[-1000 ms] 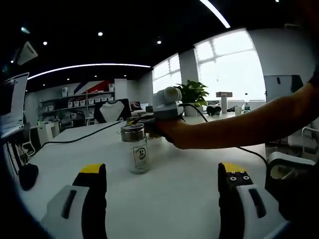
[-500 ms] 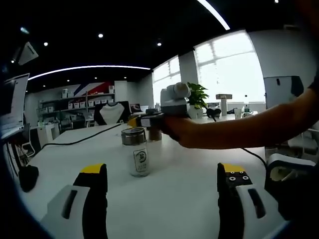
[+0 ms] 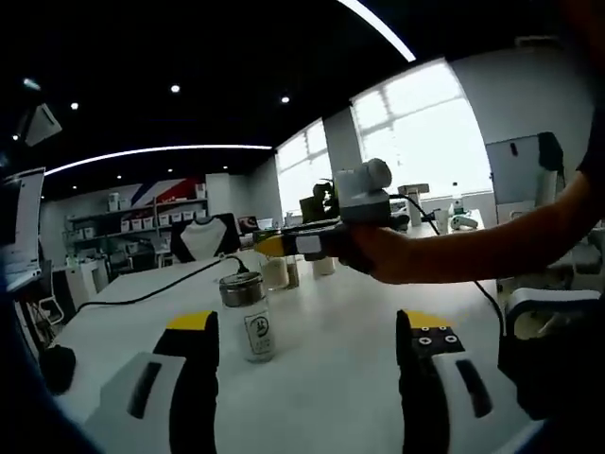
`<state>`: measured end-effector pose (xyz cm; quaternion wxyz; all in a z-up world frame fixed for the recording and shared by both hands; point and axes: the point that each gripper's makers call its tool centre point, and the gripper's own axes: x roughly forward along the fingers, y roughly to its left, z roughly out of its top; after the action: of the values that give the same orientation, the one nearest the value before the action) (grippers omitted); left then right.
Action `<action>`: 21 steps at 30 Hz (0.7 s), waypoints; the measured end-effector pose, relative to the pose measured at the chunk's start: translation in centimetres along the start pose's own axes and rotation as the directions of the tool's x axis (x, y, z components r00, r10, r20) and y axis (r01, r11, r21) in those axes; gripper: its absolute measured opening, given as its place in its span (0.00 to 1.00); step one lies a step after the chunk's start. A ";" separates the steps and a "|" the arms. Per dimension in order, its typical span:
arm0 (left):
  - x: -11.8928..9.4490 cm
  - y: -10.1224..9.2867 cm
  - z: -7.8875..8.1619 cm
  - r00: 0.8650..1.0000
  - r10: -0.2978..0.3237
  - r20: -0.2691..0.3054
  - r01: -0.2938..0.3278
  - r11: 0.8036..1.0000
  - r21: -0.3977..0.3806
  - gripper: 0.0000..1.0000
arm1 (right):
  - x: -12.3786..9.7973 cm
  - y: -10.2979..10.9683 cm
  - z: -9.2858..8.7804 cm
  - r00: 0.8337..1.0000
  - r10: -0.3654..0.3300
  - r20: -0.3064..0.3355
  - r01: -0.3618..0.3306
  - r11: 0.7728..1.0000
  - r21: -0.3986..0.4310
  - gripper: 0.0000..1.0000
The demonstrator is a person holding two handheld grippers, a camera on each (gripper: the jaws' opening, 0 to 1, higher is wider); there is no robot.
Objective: Rotate the seasoning bottle until the label or dispensing opening points toward the visible target arrow and the bottle remains upright within the marked orientation range
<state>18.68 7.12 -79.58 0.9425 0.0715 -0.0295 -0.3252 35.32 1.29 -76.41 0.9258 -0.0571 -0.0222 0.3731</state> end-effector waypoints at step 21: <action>2.9 -2.3 0.2 0.995 -0.097 0.022 0.098 0.993 -0.066 0.59 | -7.8 7.6 2.7 0.946 0.323 0.038 -0.323 0.946 -0.003 0.30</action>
<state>19.58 3.55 -79.68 0.9270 0.0382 -0.0240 -0.3724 24.23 1.51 -74.69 0.8516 -0.0515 -0.0296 0.5208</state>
